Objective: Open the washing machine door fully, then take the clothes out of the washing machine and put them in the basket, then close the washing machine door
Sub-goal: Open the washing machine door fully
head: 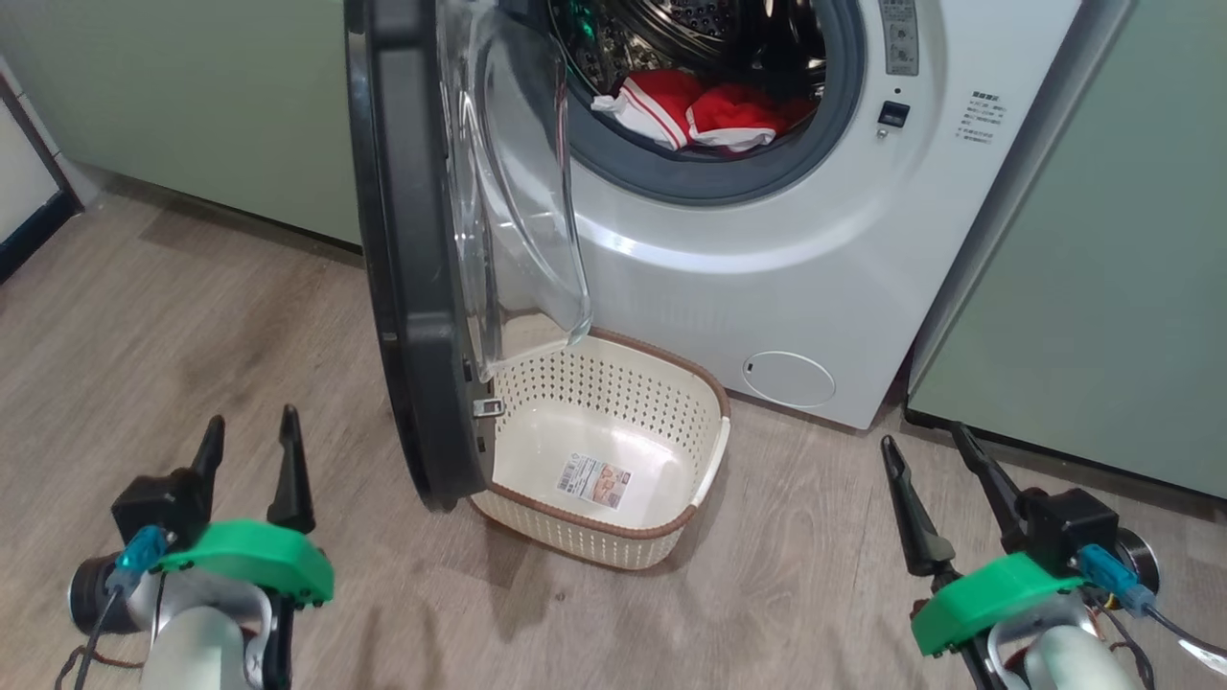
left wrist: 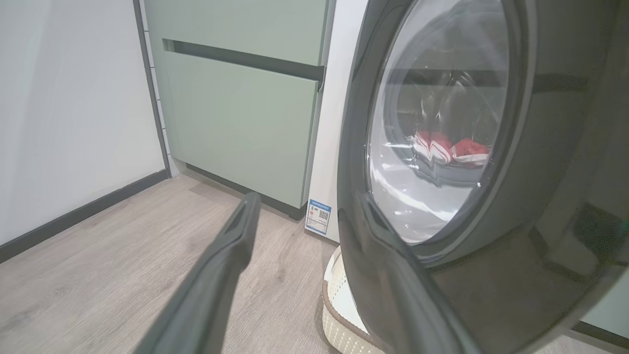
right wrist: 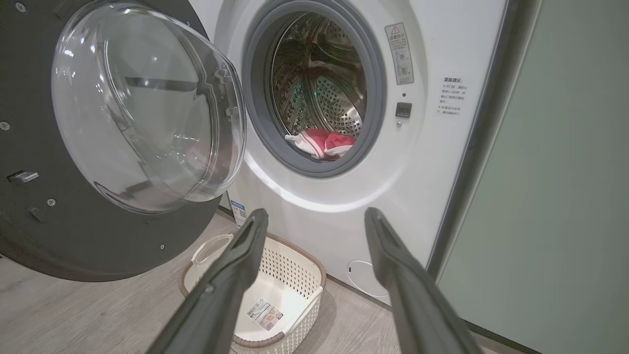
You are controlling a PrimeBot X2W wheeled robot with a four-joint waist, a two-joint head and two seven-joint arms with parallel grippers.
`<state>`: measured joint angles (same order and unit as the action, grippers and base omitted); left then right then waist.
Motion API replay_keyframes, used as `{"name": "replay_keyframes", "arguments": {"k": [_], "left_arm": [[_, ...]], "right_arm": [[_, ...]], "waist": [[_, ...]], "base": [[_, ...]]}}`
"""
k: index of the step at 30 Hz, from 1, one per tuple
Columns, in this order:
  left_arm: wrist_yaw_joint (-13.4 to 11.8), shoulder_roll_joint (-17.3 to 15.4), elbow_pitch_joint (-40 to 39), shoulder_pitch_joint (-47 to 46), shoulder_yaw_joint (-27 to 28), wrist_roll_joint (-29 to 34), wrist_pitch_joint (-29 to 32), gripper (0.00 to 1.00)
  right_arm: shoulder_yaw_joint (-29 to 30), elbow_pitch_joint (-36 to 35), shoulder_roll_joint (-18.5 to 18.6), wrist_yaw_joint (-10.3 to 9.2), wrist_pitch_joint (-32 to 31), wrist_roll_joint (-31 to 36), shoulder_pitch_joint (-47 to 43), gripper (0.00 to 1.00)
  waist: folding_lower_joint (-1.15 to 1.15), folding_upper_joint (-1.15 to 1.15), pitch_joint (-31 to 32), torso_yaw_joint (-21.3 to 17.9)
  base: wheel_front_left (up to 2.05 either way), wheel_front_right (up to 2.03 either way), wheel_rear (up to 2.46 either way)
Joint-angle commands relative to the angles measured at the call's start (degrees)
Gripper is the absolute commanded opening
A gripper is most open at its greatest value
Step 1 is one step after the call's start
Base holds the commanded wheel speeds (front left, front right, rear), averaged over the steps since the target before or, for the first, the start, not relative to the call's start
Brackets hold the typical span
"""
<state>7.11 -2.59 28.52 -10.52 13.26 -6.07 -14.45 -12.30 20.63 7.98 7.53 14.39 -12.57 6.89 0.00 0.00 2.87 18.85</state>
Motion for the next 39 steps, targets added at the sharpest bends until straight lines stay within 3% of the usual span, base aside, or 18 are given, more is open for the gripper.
{"name": "replay_keyframes", "arguments": {"k": [1, 2, 4, 15, 21, 26, 31, 35, 39], "left_arm": [[0.20, -0.61, -1.97, -2.37, 1.91, 0.37, -0.55, 0.82], [0.21, -0.59, -1.92, -2.40, 2.02, 0.24, -0.55, 0.48], [0.23, -0.54, -1.78, -2.41, 2.21, -0.44, -0.55, 0.00], [-0.25, -0.46, -10.68, -8.85, 9.96, -8.95, -0.55, 0.00], [-0.43, -1.00, -22.56, -16.81, 8.62, -12.02, 4.74, 0.00], [-1.00, -0.50, -33.02, -22.09, 0.25, -13.93, 11.36, 0.00], [-3.34, -0.32, -38.99, -22.43, -14.34, -17.09, 15.00, 0.00], [-5.65, -0.31, -39.06, -21.33, -25.95, -15.53, 15.37, 0.00], [-7.25, -0.30, -35.64, -19.52, -33.64, -13.89, 15.59, 0.00]], "right_arm": [[-0.71, -2.13, 0.12, -0.04, 0.61, 0.56, 0.98, 1.00], [-0.68, -2.13, 0.09, -0.04, 0.61, 0.55, 0.97, 1.00], [-0.68, -2.03, 0.02, -0.04, 0.61, 0.44, 0.96, 1.00], [-0.37, -2.07, -0.12, -0.04, 0.61, 0.08, 1.18, 1.00], [0.33, -2.16, -0.20, -0.04, 0.61, -0.08, 0.57, 1.00], [0.35, -2.10, -0.22, -0.04, 0.61, -0.20, 0.27, 1.00], [0.21, -2.07, -0.24, -0.04, 0.61, -0.34, 0.49, 1.00], [0.10, -1.98, -0.16, -0.04, 0.61, -0.56, 0.50, 1.00], [-0.50, -1.90, -0.14, -0.04, 0.61, -0.70, 0.44, 1.00]], "waist": [[0.00, 0.00, 0.00, 0.06], [0.00, 0.00, 0.01, 0.10], [0.00, 0.00, 0.04, 0.11], [0.00, 0.00, 0.04, 0.30], [0.00, 0.00, 0.37, 1.16], [0.00, 0.00, 0.55, 1.43], [0.00, 0.00, 0.54, 1.18], [0.00, 0.00, 0.54, 1.01], [0.00, 0.00, 0.50, 0.48]], "base": [[0.00, 0.00, 0.00], [0.00, 0.00, 0.00], [0.00, 0.00, 0.00], [0.00, 0.00, 0.00], [0.00, 0.00, 0.00], [0.00, 0.00, 0.00], [0.00, 0.00, 0.00], [0.00, 0.00, 0.00], [0.00, 0.00, 0.00]]}}
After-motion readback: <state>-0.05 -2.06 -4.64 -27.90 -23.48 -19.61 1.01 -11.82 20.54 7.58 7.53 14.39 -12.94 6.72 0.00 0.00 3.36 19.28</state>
